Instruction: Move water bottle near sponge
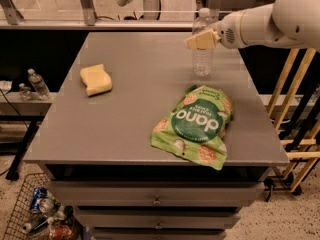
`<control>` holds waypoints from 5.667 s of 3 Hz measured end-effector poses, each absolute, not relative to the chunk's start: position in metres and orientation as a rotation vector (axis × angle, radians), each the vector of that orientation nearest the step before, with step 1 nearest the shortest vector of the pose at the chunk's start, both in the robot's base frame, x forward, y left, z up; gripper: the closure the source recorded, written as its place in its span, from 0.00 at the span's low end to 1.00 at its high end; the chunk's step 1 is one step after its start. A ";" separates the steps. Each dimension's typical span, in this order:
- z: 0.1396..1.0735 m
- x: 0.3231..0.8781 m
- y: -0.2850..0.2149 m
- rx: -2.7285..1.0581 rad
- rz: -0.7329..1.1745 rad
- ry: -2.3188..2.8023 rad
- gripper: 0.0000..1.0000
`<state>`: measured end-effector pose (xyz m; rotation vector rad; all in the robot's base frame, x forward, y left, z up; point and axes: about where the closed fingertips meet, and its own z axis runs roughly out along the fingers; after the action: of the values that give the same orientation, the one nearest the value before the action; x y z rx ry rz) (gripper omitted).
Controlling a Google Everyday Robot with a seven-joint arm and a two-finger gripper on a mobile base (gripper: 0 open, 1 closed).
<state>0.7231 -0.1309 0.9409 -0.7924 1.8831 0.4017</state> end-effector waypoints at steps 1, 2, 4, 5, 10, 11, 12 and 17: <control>0.941 0.725 -0.121 -0.785 0.438 1.864 0.57; 0.961 0.722 -0.114 -0.795 0.492 1.785 0.81; 0.999 0.713 -0.104 -0.823 0.599 1.652 1.00; 0.994 0.715 -0.080 -0.892 0.640 1.660 1.00; 0.962 0.687 0.110 -1.354 0.911 1.576 1.00; 0.953 0.682 0.119 -1.371 0.936 1.581 1.00; 0.946 0.677 0.124 -1.371 0.981 1.578 1.00; 0.932 0.674 0.137 -1.349 1.065 1.581 0.35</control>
Offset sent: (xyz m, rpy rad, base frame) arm -0.0070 0.0220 0.0552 0.1512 -0.1366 0.1199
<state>0.6743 0.1372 0.9324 -1.3488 1.5807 1.0648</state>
